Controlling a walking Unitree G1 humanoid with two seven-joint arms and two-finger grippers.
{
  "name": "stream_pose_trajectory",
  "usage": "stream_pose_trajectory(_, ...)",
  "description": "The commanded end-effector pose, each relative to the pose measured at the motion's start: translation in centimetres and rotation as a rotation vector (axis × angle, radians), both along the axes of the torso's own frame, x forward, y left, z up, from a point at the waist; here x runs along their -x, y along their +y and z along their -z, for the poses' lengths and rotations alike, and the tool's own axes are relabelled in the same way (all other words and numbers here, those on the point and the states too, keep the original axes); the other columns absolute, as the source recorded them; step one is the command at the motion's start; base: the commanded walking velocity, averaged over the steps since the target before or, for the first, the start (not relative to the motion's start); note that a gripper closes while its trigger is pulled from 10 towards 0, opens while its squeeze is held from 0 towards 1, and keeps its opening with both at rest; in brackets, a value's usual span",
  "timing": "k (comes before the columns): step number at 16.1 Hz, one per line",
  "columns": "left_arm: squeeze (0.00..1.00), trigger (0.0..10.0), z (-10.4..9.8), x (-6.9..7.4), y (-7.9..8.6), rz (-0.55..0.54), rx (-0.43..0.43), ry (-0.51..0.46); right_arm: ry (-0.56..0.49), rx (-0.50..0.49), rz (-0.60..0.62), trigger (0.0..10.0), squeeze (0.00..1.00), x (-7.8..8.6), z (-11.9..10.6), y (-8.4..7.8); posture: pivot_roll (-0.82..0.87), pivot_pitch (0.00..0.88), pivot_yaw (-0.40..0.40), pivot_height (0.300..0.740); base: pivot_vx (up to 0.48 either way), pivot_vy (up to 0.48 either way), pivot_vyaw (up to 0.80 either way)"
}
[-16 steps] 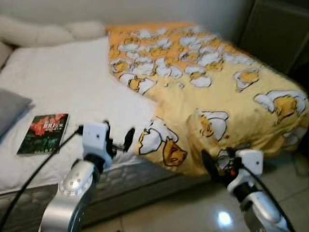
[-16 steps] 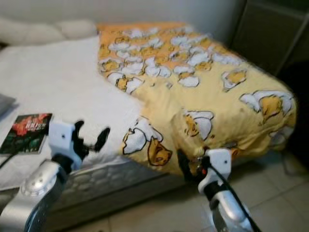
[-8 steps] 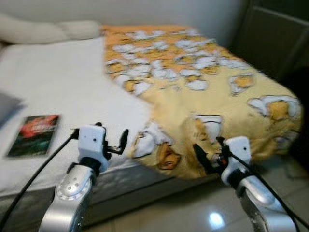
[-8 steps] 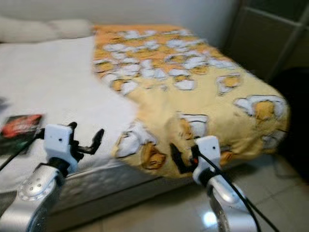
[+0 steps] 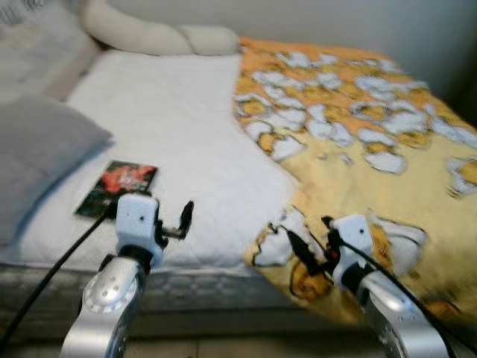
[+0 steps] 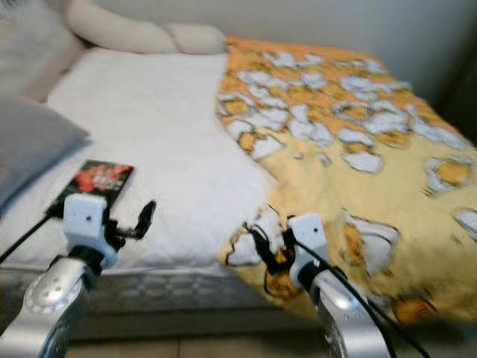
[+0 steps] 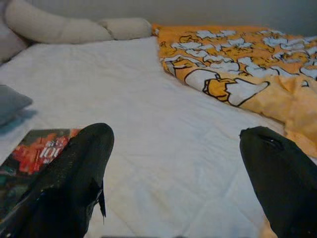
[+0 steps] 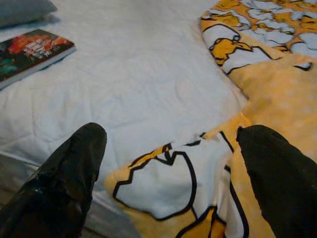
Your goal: Clean up the room
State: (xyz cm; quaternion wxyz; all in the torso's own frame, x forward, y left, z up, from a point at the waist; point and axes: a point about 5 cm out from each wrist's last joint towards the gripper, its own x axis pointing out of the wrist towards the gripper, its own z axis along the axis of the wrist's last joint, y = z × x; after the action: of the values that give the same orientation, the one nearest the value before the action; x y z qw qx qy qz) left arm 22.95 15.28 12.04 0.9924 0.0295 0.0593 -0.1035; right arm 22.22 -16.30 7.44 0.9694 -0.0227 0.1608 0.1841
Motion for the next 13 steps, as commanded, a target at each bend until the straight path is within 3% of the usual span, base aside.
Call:
stream_pose_trajectory(1,0.0,10.0,-0.3,0.0,0.1,0.022,-0.023,-0.015,-0.004,-0.017,0.042,10.0,0.0,-0.3,-0.1,-0.2,-0.02,0.0,-0.032,0.74,0.304,0.0,0.0)
stream_pose_trajectory(5,0.0,10.0,-0.4,-0.3,-0.6,0.139,-0.032,-0.011,0.03,0.022,0.121,10.0,0.0,-0.8,0.5,-0.9,-0.02,0.0,-0.017,0.74,0.141,0.0,0.0)
stream_pose_trajectory(6,0.0,10.0,-0.4,-0.5,-0.7,0.168,-0.04,-0.01,0.045,0.018,0.156,10.0,0.27,-1.0,0.8,-1.3,-0.02,0.0,-0.011,0.74,0.0,0.0,0.0)
stream_pose_trajectory(7,0.0,10.0,-0.5,-0.7,-0.8,0.189,-0.042,-0.008,0.063,0.011,0.19,10.0,1.0,-1.4,0.9,-1.5,-0.03,0.0,-0.003,0.74,0.0,0.0,0.0)
stream_pose_trajectory(10,0.02,10.0,-0.5,-1.1,-1.5,0.333,-0.041,0.029,0.159,0.075,0.205,10.0,1.0,-3.2,2.1,-1.5,-0.03,0.0,0.01,0.74,0.0,0.0,0.0)
stream_pose_trajectory(11,1.0,10.0,-0.4,-1.1,-1.8,0.377,-0.022,0.047,0.176,0.083,0.206,10.0,1.0,-3.7,2.3,-1.5,-0.02,0.0,0.011,0.74,0.0,0.0,0.0)
stream_pose_trajectory(13,1.0,10.0,-0.4,-1.0,-2.3,0.502,-0.033,0.086,0.227,0.094,0.227,10.0,1.0,-6.0,2.8,-1.6,-0.02,0.0,0.012,0.74,0.0,0.0,0.0)
